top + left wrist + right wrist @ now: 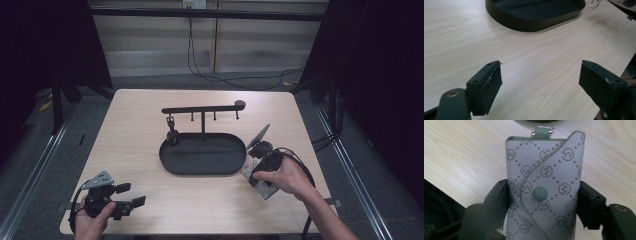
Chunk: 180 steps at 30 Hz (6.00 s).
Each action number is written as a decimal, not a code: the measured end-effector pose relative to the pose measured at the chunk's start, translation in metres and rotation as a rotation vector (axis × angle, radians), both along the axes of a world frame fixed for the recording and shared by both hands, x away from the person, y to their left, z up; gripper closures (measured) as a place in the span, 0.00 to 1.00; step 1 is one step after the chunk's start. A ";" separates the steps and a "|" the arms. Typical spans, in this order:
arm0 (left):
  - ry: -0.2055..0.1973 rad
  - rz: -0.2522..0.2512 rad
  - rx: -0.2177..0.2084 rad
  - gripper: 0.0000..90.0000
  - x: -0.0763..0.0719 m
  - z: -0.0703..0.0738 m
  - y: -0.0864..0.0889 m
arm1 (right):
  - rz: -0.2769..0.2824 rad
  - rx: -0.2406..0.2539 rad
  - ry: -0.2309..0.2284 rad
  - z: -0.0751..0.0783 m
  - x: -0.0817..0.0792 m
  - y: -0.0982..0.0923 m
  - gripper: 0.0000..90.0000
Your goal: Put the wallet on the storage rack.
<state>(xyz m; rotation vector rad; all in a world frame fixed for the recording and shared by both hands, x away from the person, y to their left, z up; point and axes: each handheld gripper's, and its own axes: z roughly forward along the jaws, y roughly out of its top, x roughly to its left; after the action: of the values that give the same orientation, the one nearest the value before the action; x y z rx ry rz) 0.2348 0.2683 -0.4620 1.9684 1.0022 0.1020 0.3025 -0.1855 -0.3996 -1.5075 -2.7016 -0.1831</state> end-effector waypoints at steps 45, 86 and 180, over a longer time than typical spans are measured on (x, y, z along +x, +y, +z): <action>-0.005 -0.001 0.010 0.20 -0.001 0.001 -0.001 | -0.168 0.226 -0.081 0.020 0.064 0.001 0.38; 0.001 -0.008 0.009 0.20 0.000 0.000 -0.001 | -0.355 0.457 -0.112 -0.046 0.096 0.005 0.38; 0.022 0.043 0.007 0.22 0.002 -0.002 0.006 | -0.326 0.451 -0.541 -0.044 -0.045 -0.084 0.21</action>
<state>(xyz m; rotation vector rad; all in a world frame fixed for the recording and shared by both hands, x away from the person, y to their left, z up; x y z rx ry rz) 0.2372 0.2738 -0.4636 1.9583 1.0601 0.1087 0.2575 -0.2695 -0.4437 -1.9267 -2.4464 -1.2809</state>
